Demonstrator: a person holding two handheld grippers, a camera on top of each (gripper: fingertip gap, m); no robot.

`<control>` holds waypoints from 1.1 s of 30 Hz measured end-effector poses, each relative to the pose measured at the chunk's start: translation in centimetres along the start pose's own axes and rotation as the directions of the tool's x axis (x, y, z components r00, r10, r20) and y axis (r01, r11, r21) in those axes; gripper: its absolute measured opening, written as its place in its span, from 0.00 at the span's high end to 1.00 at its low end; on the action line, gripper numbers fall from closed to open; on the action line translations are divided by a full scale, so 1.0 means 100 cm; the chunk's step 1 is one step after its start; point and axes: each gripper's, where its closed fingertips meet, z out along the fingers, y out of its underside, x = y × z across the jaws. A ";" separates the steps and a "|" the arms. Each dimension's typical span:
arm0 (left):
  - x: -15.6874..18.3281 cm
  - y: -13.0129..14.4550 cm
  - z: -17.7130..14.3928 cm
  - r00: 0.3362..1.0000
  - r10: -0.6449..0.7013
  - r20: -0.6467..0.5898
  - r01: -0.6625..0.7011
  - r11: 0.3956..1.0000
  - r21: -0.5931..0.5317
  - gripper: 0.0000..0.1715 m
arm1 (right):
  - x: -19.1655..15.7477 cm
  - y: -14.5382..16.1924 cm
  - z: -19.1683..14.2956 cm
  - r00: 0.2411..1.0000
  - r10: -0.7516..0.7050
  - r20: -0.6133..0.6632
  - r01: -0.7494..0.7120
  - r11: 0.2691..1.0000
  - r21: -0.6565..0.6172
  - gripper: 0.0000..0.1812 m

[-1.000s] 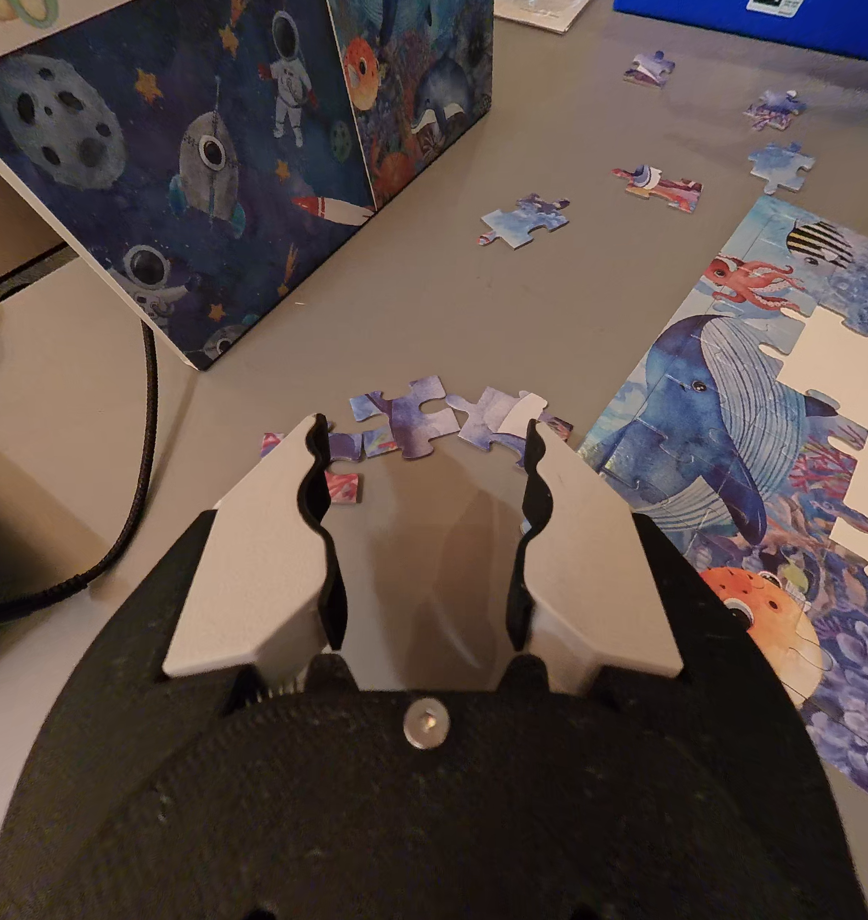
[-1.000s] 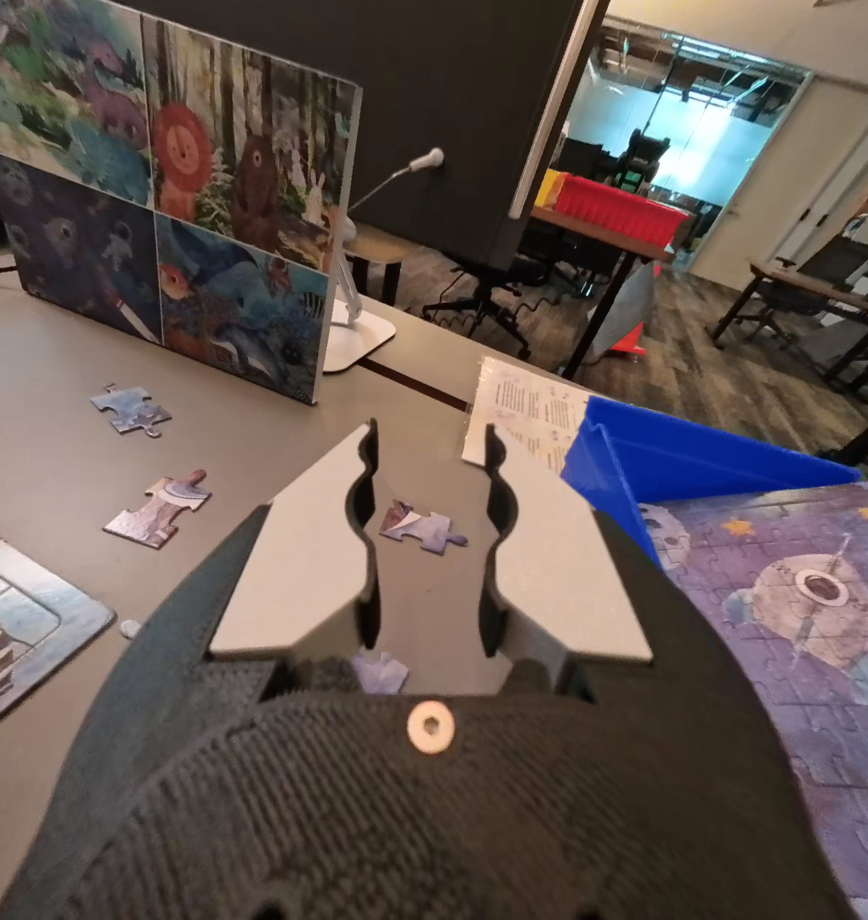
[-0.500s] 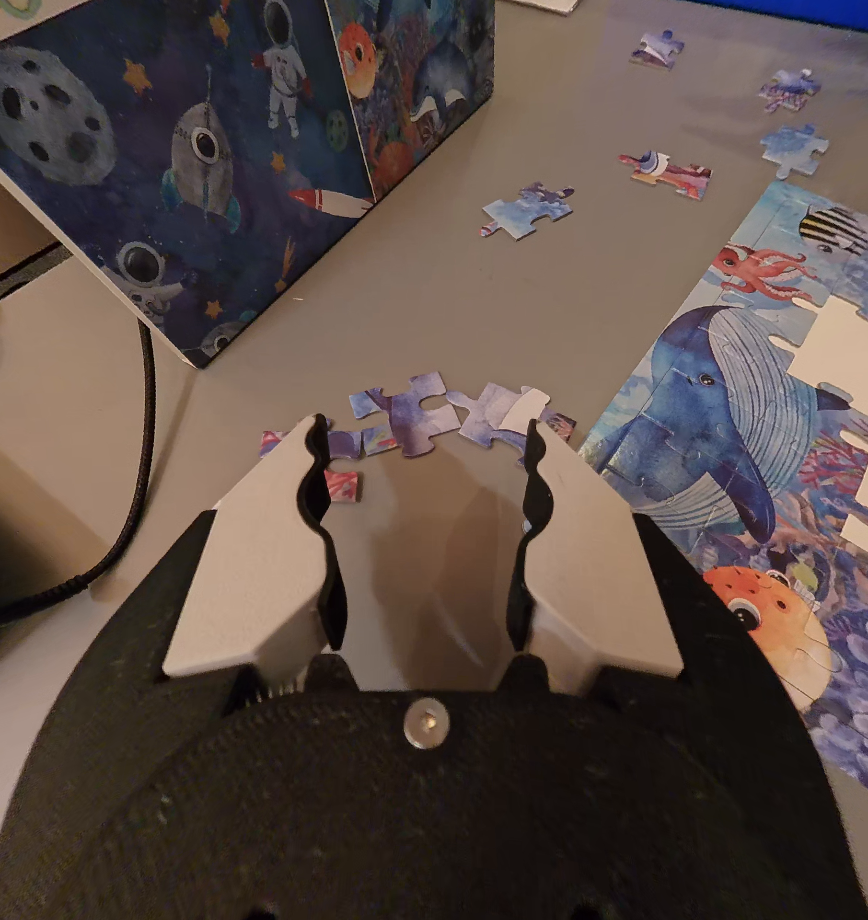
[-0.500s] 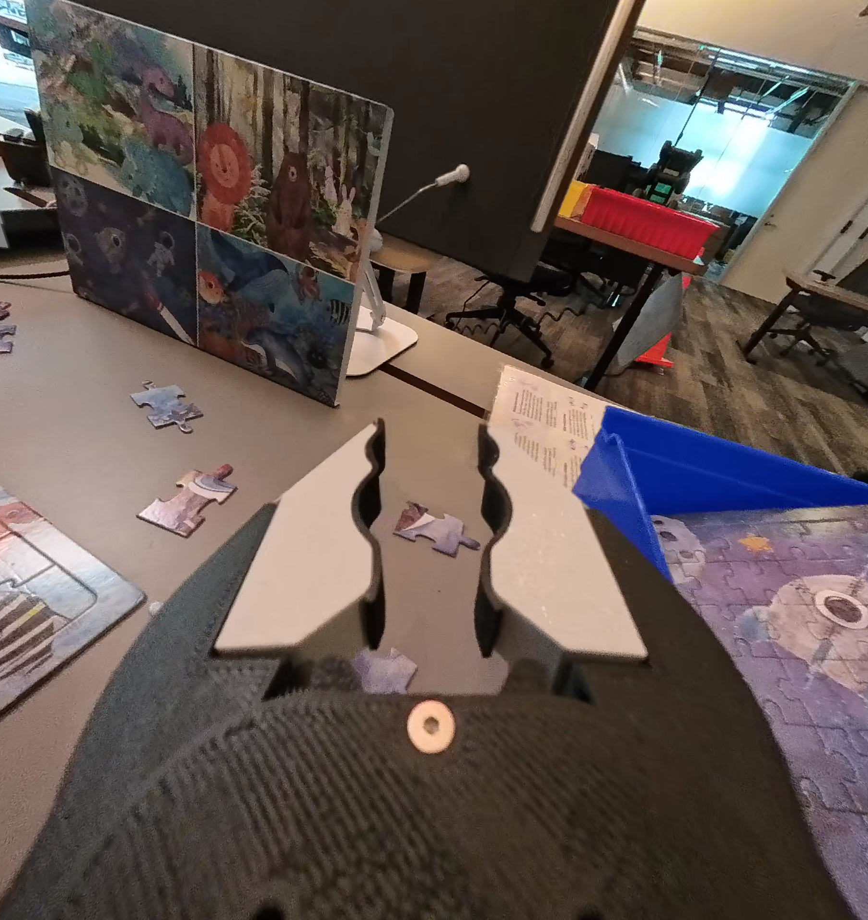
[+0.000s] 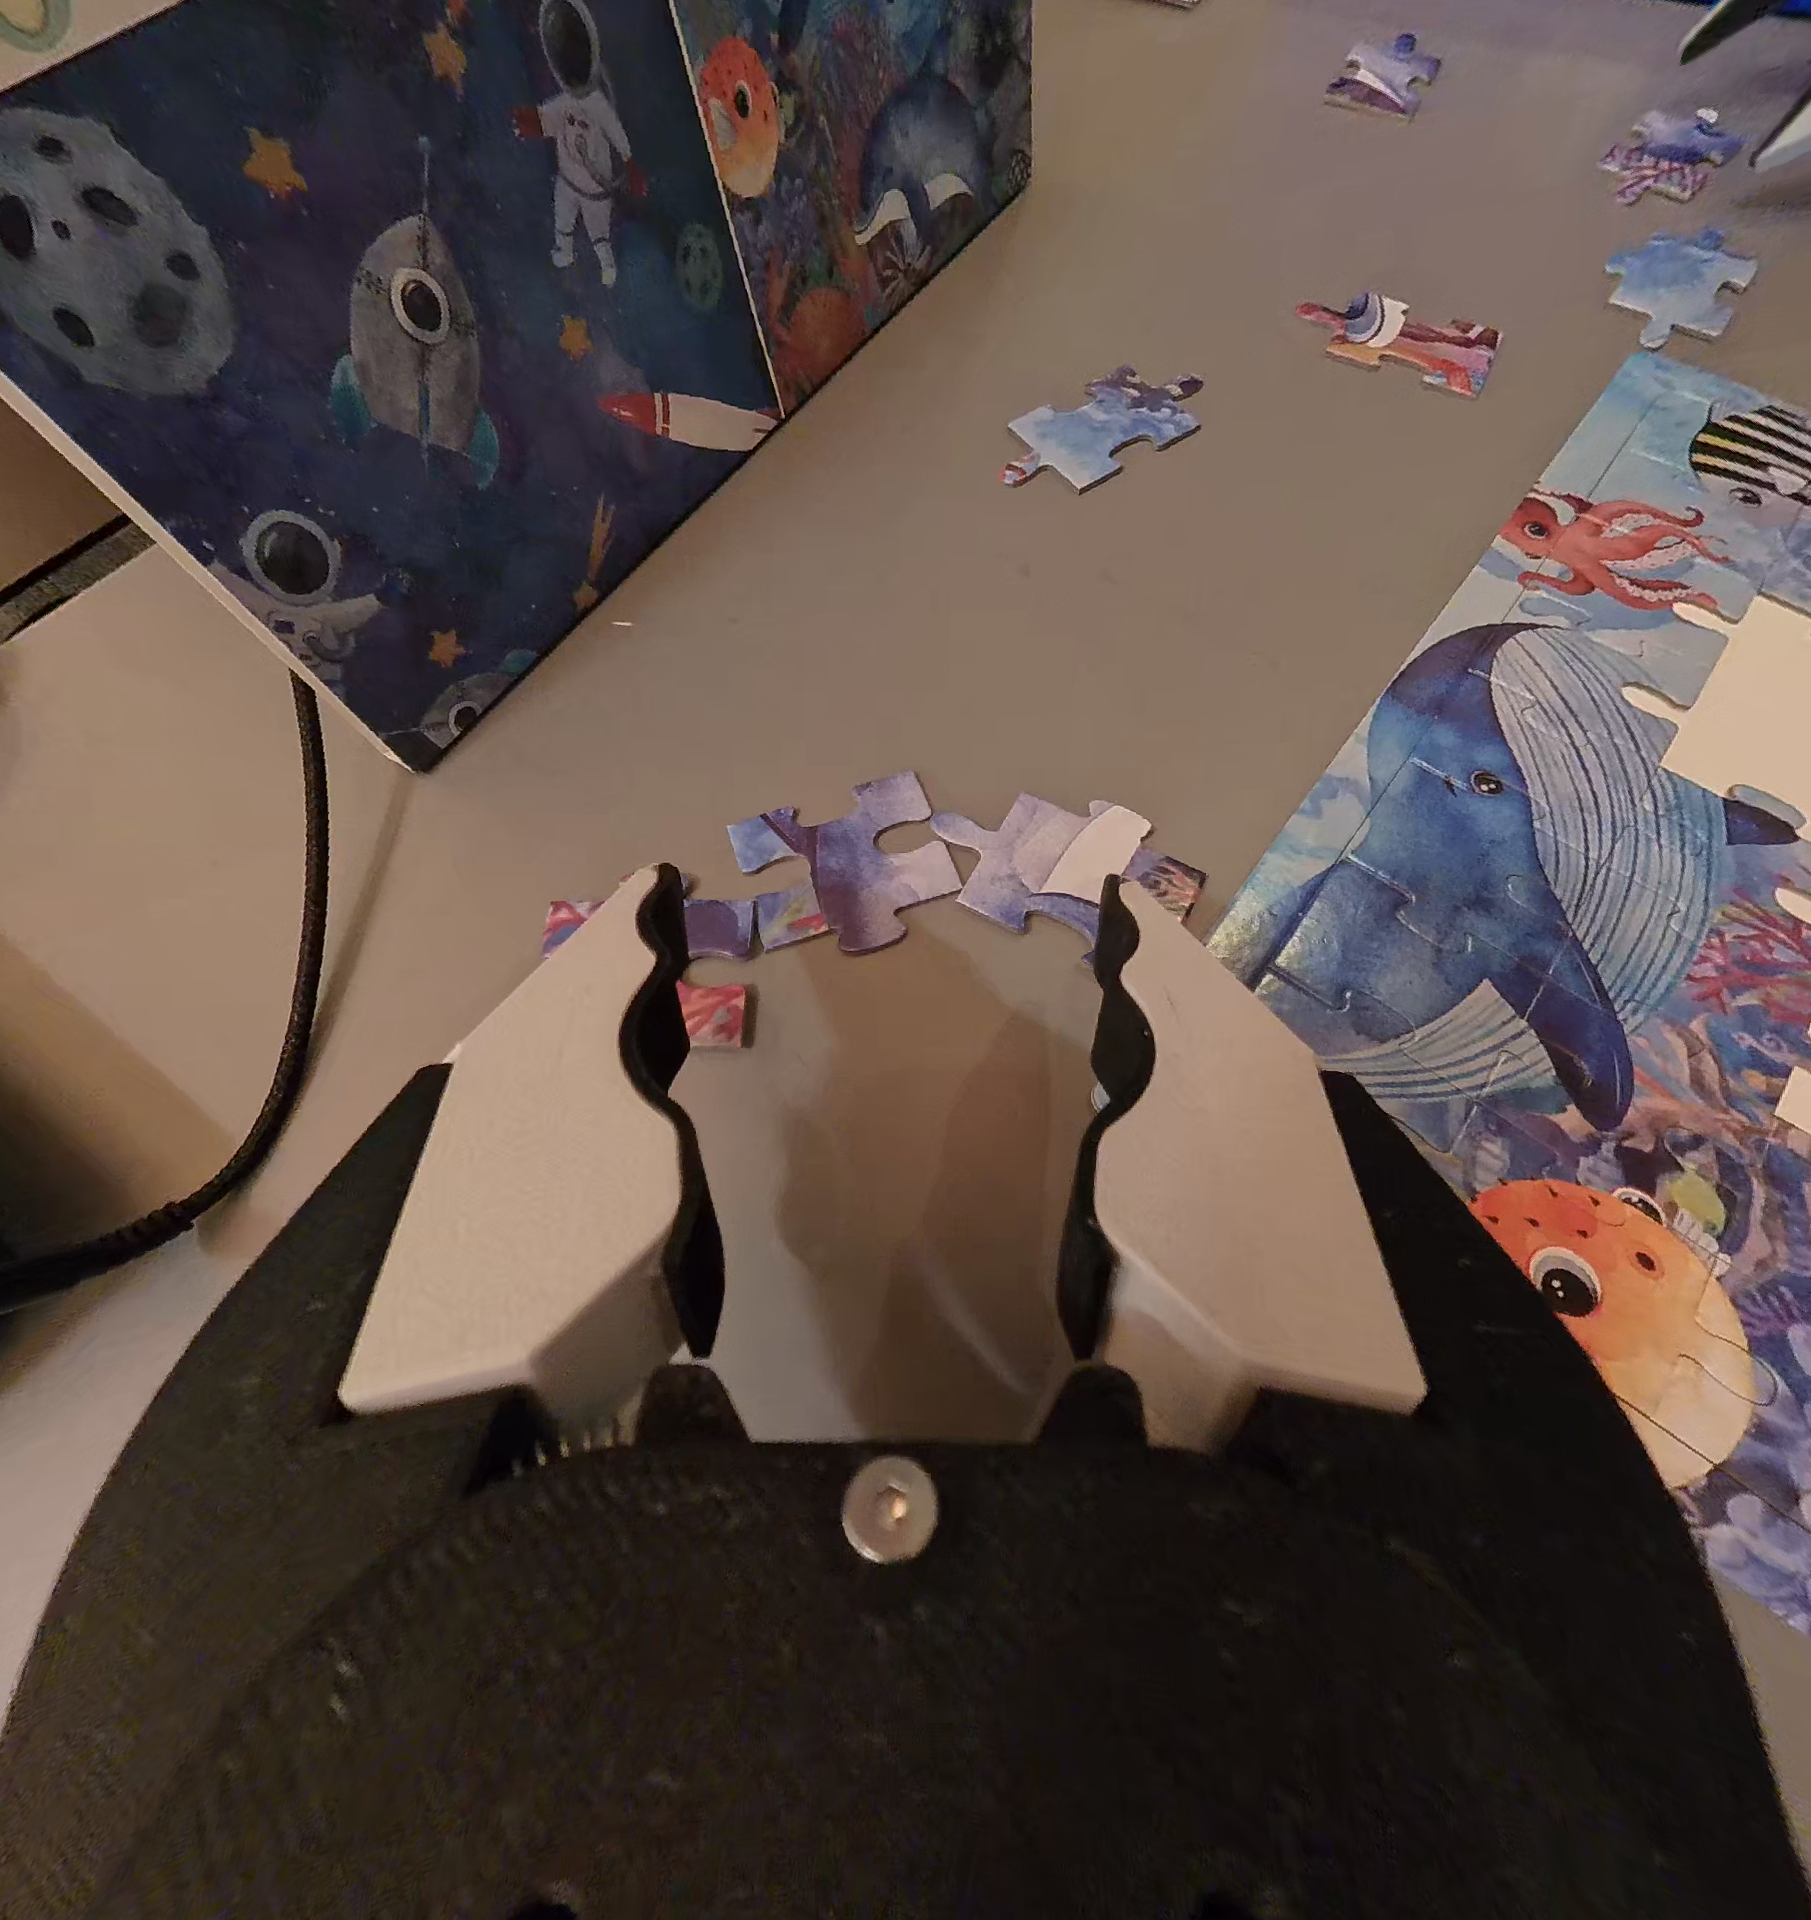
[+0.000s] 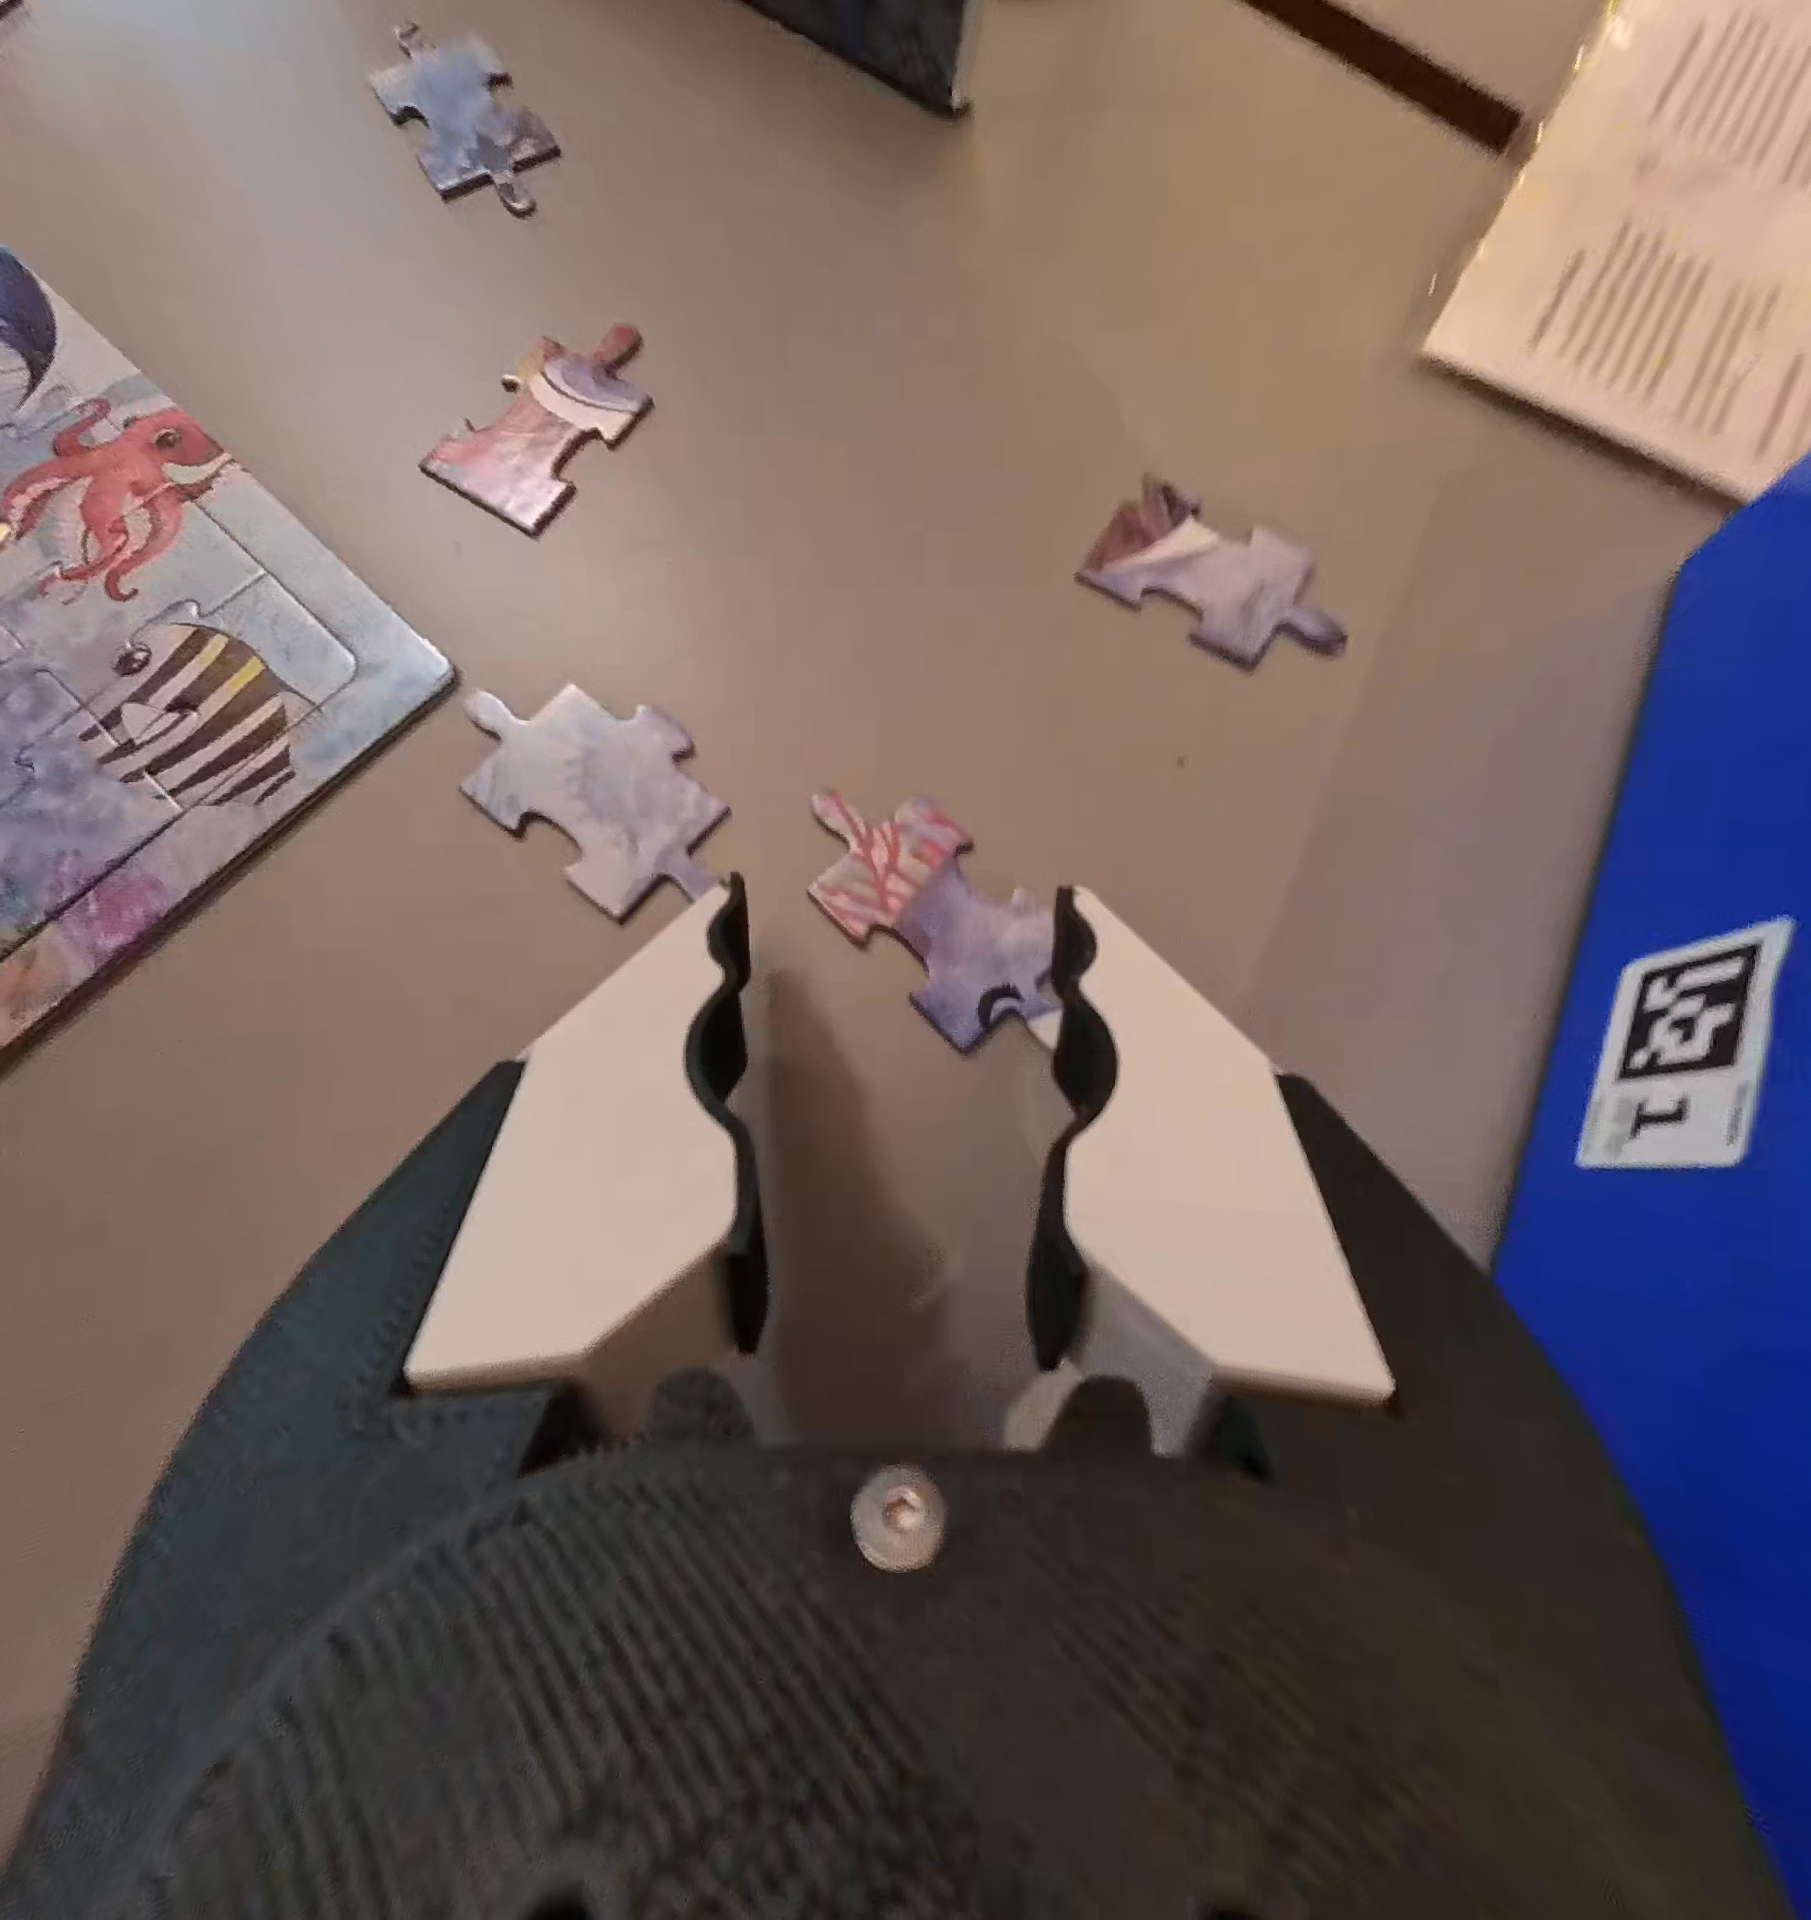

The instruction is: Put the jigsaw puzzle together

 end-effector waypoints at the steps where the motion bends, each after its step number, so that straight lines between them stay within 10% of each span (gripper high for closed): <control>1: 0.000 0.000 0.000 1.000 0.001 0.000 -0.001 1.000 -0.001 0.55 | 0.002 0.004 0.000 0.999 0.033 0.010 -0.033 0.999 -0.009 0.68; 21: 0.001 0.001 0.001 1.000 0.022 0.013 -0.022 1.000 -0.010 0.55 | 0.005 0.009 0.003 0.998 0.046 0.042 -0.046 0.999 0.013 0.89; 33: 0.001 -0.005 -0.003 0.998 0.047 0.036 -0.048 0.998 0.030 0.55 | -0.095 -0.068 -0.008 0.934 -0.233 0.270 0.146 0.940 0.308 0.89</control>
